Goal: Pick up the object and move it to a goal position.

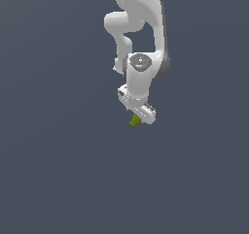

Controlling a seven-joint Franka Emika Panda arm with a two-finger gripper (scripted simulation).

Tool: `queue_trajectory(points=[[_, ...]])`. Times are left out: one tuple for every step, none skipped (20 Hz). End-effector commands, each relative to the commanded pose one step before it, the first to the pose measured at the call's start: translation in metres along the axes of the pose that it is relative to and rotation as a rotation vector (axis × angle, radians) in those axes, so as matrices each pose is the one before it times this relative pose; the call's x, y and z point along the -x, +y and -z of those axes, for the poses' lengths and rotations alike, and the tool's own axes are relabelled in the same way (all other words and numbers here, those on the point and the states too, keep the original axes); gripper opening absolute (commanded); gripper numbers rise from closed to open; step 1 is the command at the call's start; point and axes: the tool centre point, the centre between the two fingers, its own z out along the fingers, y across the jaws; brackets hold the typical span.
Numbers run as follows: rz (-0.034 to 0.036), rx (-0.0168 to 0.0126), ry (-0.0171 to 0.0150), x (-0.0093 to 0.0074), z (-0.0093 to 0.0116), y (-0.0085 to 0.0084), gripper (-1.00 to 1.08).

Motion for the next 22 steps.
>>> queue_trajectory(points=[[-0.06286, -0.00067, 0.00249, 0.0049, -0.0031, 0.00145, 1.0], [-0.0245, -0.00027, 0.00095, 0.00189, -0.0012, 0.00072, 1.0], [-0.02451, -0.00029, 0.00095, 0.00186, -0.00119, 0.00079, 1.0], [-0.02453, -0.00032, 0.00096, 0.00183, -0.00118, 0.00085, 1.0], [-0.02453, -0.00035, 0.00096, 0.00181, -0.00117, 0.00091, 1.0], [-0.02454, -0.00037, 0.00096, 0.00177, -0.00116, 0.00097, 1.0], [-0.02456, -0.0004, 0.00097, 0.00174, -0.00114, 0.00103, 1.0], [-0.02432, -0.00042, 0.00096, 0.00169, -0.00112, 0.00108, 1.0], [-0.02318, -0.00043, 0.00091, 0.00157, -0.00106, 0.00108, 1.0], [-0.02192, -0.00043, 0.00086, 0.00145, -0.00099, 0.00107, 1.0], [-0.02068, -0.00042, 0.00081, 0.00134, -0.00092, 0.00105, 1.0], [-0.01943, -0.00041, 0.00076, 0.00123, -0.00086, 0.00102, 1.0], [-0.01818, -0.0004, 0.00071, 0.00113, -0.0008, 0.00098, 1.0], [-0.01694, -0.00039, 0.00066, 0.00102, -0.00074, 0.00094, 1.0], [-0.01568, -0.00037, 0.00061, 0.00093, -0.00068, 0.00089, 1.0], [-0.01444, -0.00035, 0.00056, 0.00083, -0.00062, 0.00084, 1.0], [-0.01318, -0.00033, 0.00051, 0.00075, -0.00056, 0.00078, 1.0], [-0.01194, -0.00031, 0.00046, 0.00066, -0.0005, 0.00072, 1.0], [-0.01066, -0.00028, 0.00041, 0.00059, -0.00045, 0.00065, 1.0], [-0.00941, -0.00025, 0.00036, 0.00051, -0.00039, 0.00058, 1.0], [-0.00816, -0.00022, 0.00031, 0.00044, -0.00034, 0.00051, 1.0], [-0.00691, -0.00019, 0.00026, 0.00036, -0.00029, 0.00044, 1.0]])
